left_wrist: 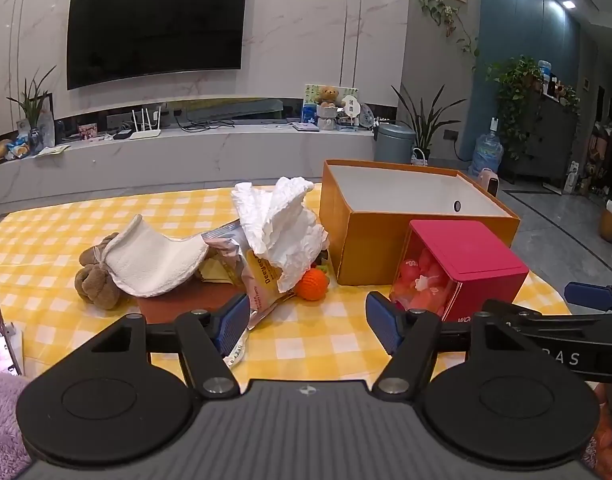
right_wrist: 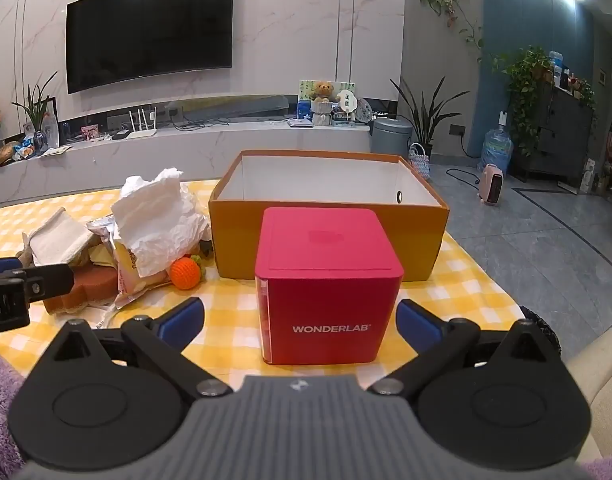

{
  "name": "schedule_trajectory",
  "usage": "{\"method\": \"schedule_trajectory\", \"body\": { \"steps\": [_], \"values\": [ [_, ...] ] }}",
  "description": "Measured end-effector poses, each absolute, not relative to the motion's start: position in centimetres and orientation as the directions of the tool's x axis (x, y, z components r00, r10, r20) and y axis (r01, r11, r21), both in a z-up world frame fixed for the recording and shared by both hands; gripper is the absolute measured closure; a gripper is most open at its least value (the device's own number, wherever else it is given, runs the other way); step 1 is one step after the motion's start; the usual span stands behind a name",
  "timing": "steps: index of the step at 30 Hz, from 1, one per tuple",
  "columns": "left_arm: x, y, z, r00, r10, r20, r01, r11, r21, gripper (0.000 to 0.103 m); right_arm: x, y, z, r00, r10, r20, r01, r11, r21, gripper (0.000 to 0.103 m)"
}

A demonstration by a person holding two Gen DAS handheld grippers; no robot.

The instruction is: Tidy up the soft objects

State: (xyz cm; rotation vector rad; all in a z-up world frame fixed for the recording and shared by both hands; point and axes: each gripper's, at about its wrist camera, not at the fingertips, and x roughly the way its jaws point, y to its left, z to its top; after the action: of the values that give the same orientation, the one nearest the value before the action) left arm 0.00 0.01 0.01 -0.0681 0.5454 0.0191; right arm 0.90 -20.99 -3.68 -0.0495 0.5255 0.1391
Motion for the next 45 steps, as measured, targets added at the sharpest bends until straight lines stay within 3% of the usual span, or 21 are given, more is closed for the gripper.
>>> {"method": "schedule_trajectory", "body": {
  "steps": [45],
  "values": [
    [-0.04, -0.14, -0.5, 0.851, -0.002, -0.526, -0.034, 0.998, -0.06, 0.024, 1.34, -21.14, -3.98, 0.841, 0.106, -0.53, -0.132, 0.991, -0.011, 0.003]
  ]
}}
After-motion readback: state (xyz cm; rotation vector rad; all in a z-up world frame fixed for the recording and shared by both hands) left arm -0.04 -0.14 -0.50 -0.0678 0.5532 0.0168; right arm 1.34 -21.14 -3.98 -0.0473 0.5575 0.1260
